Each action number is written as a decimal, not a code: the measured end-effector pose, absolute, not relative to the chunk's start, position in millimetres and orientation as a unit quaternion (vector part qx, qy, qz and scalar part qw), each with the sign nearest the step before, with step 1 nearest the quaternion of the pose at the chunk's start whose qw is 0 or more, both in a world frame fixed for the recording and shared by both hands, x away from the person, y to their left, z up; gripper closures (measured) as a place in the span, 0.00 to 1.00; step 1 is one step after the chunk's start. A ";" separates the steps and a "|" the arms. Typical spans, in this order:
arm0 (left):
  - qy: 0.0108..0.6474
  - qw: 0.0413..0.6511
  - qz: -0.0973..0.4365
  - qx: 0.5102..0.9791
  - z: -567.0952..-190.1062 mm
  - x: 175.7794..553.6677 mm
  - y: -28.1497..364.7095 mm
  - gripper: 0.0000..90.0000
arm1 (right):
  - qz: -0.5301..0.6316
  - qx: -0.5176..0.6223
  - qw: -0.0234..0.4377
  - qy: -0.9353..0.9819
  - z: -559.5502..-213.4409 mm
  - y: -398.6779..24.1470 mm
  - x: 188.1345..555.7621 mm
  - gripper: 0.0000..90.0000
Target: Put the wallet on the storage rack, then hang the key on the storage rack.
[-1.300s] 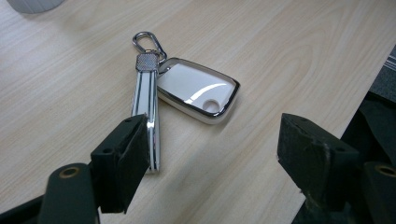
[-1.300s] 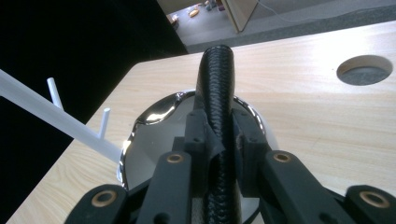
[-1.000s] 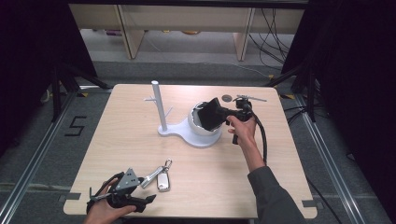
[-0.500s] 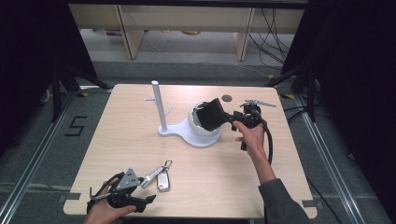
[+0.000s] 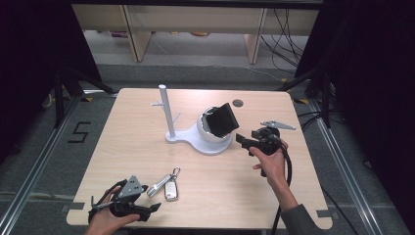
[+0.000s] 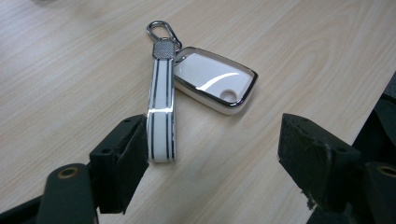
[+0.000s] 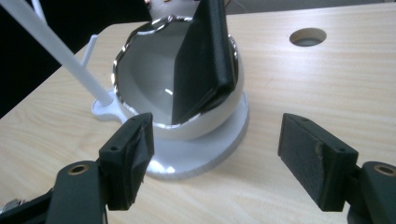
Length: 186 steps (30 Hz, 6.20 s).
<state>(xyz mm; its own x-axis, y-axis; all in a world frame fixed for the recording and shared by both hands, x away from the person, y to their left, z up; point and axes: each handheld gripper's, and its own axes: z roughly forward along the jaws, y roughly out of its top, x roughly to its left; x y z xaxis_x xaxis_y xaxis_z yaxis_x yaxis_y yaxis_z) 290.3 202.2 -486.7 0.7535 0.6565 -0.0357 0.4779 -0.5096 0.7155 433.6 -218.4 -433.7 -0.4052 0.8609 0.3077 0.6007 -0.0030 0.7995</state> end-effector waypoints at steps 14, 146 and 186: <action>0.342 0.368 0.117 0.857 -488.8 288.4 204.6 0.27 | 0.442 0.497 0.141 0.734 -454.9 -213.4 398.4 0.31; 0.220 0.051 0.044 0.973 -460.6 413.8 90.6 0.84 | 0.392 0.433 0.107 0.805 -490.4 -218.1 325.9 0.28; 0.340 0.138 0.141 0.920 -301.7 455.1 181.5 0.84 | 0.389 0.426 0.108 0.810 -493.7 -218.1 327.4 0.27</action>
<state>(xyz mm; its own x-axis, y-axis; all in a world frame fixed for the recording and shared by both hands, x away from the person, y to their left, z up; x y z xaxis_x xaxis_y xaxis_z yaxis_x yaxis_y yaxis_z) 455.1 181.5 -301.7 0.7296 0.6636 0.1655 0.5860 -0.7313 0.3490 327.4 -218.1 -493.7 -0.6144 0.7732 0.1567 0.6056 0.3350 0.7218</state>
